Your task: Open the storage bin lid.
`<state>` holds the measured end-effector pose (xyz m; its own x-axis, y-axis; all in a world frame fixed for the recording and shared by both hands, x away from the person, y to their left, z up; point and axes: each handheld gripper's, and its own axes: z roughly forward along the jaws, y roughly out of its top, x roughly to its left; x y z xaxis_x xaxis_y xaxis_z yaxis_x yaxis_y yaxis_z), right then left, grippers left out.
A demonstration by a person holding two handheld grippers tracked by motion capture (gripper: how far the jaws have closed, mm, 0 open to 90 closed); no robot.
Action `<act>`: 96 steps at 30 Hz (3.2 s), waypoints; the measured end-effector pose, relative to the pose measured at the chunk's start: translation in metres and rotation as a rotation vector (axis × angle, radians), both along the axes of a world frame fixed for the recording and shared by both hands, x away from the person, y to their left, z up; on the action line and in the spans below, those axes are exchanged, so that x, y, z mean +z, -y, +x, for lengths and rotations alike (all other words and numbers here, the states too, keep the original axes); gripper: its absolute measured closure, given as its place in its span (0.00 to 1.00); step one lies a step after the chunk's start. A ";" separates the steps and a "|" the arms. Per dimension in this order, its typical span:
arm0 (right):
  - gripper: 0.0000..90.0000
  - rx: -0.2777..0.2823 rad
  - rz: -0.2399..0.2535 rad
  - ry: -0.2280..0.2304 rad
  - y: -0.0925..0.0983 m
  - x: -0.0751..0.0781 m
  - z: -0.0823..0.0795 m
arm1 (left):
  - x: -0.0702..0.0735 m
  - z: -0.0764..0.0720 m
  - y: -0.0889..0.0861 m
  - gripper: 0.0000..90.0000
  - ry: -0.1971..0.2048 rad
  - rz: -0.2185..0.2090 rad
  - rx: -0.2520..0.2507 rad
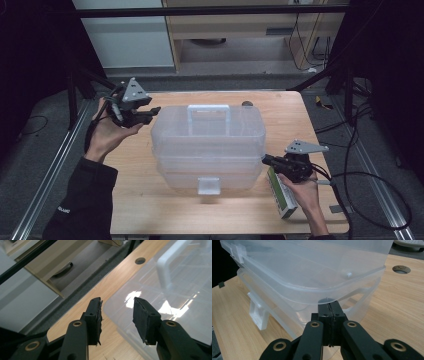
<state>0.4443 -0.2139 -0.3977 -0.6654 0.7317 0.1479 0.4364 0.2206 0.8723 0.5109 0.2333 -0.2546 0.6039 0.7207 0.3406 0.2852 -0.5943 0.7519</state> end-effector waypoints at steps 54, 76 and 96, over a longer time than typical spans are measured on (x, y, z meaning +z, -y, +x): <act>0.99 -0.006 -0.003 0.005 0.000 -0.001 -0.002 | -0.152 -0.073 -0.043 0.99 -0.091 -0.342 0.093; 0.99 -0.002 0.007 0.017 0.000 0.000 0.000 | -0.141 -0.071 -0.022 0.99 -0.089 -0.389 -0.009; 0.99 -0.010 0.018 0.056 0.004 0.016 0.011 | -0.123 -0.062 -0.016 0.99 -0.043 -0.386 0.012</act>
<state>0.4548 -0.2179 -0.3817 -0.6656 0.7359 0.1237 0.3889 0.2006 0.8992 0.4491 0.2496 -0.3776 0.6024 0.7980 0.0175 0.3270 -0.2667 0.9066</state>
